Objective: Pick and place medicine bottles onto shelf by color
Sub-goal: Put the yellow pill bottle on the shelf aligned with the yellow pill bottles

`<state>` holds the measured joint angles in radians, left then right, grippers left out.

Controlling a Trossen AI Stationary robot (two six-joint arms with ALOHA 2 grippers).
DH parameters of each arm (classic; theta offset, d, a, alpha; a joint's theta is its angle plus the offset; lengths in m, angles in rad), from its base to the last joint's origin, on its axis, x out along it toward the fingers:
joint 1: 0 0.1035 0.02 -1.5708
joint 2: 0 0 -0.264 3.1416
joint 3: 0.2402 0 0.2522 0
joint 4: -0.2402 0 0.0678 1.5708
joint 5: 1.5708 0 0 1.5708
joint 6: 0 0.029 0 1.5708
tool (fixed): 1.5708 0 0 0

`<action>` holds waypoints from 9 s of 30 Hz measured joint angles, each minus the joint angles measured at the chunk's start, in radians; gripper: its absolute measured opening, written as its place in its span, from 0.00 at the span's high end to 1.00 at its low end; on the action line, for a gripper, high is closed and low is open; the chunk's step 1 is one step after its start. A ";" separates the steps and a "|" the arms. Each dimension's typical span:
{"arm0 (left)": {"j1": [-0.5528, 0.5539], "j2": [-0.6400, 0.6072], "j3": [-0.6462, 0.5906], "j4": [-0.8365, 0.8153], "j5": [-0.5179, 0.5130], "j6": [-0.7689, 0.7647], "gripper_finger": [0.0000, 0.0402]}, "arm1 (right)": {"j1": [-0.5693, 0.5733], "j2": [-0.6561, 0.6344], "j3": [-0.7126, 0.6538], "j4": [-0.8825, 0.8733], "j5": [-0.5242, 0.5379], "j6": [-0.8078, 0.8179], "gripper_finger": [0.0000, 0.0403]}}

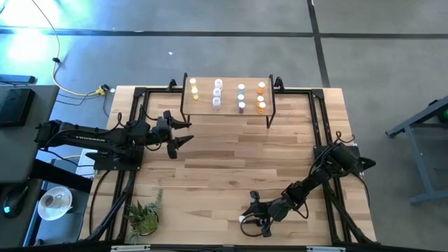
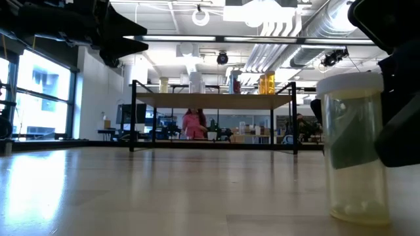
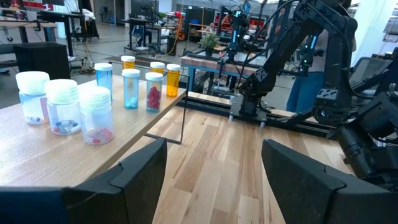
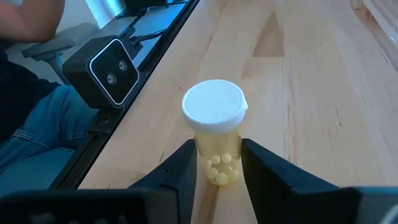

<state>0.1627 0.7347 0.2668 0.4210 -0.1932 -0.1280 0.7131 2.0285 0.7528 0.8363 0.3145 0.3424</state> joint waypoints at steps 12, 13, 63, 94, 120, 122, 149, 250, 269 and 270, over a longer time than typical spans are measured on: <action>0.000 0.000 0.000 0.000 0.000 0.000 0.37 | -0.011 0.000 0.000 0.011 0.000 0.000 0.81; 0.000 0.000 0.000 0.000 0.000 -0.001 0.37 | -0.014 0.000 0.000 0.018 0.000 0.000 0.81; -0.248 0.234 0.168 -0.253 0.156 0.070 0.37 | -0.486 -0.060 0.425 -0.521 -0.208 -0.136 0.80; -0.248 0.234 0.168 -0.209 0.138 0.052 0.37 | -0.551 -0.107 0.425 -0.376 -0.237 -0.151 0.80; -0.248 0.234 0.167 -0.123 0.069 0.036 0.37 | -0.556 -0.106 0.425 -0.300 -0.233 -0.168 0.80; -0.248 0.234 0.167 -0.123 0.069 0.035 0.38 | -0.556 -0.106 0.425 -0.300 -0.233 -0.168 0.80; -0.248 0.234 0.167 -0.125 0.107 0.035 0.68 | -0.559 -0.106 0.425 -0.304 -0.235 -0.187 0.80; 0.288 0.479 0.167 0.190 -0.405 0.049 0.71 | -0.508 -0.769 0.424 -0.998 -0.185 -0.342 0.59; 0.288 0.479 0.167 0.180 -0.401 0.008 0.69 | -0.508 -0.769 0.424 -0.998 -0.185 -0.342 0.59; 0.288 0.479 0.167 0.180 -0.399 0.014 0.69 | -0.508 -0.769 0.424 -0.998 -0.185 -0.342 0.59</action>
<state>0.4507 1.2140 0.4343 0.6010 -0.5926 -0.1141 0.2050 1.2591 1.1770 -0.1616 0.1295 -0.0001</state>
